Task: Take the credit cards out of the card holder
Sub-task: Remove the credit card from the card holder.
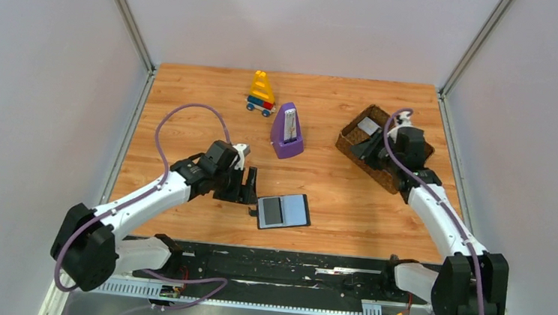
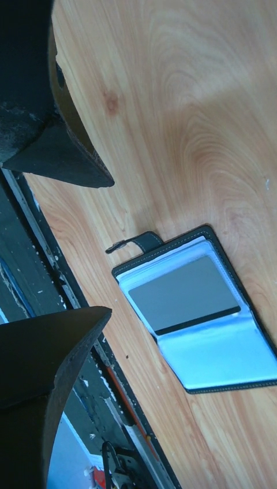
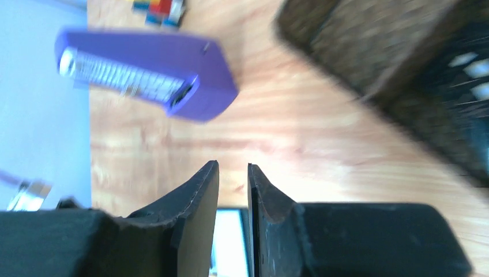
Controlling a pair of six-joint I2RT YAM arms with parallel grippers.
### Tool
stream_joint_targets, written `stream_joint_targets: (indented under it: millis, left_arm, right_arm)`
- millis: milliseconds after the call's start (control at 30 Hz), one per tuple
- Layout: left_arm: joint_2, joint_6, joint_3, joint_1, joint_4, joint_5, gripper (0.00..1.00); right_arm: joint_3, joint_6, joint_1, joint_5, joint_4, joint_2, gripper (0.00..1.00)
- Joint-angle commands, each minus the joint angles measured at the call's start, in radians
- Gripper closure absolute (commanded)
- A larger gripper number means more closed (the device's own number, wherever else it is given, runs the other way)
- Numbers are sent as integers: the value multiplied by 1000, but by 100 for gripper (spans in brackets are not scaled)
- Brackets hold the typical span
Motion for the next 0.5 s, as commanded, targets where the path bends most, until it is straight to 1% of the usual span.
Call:
stream_joint_targets:
  millis: [0, 67, 133, 233, 300, 367, 433, 467]
  left_arm:
    - [62, -57, -50, 2, 184, 73, 21]
    - [78, -71, -69, 3, 243, 111, 25]
    - [77, -84, -74, 0, 277, 142, 26]
    - [57, -91, -67, -5, 296, 156, 27]
    - [45, -101, -61, -10, 325, 181, 32]
    - [48, -112, -64, -15, 376, 227, 39]
    - [71, -113, -61, -31, 397, 245, 51]
    - [80, -112, -56, -35, 399, 240, 55]
  right_arm:
    - [-25, -33, 184, -49, -10, 2, 73]
    - [-39, -18, 274, -47, 13, 28, 74]
    - [-54, 9, 347, -57, 55, 64, 74]
    - [-74, 56, 423, -97, 146, 125, 74]
    - [-86, 89, 460, -107, 206, 165, 75]
    - [-96, 103, 492, -113, 250, 196, 75]
    - [-101, 115, 512, -124, 273, 230, 75]
    - [-104, 119, 516, -136, 286, 247, 75]
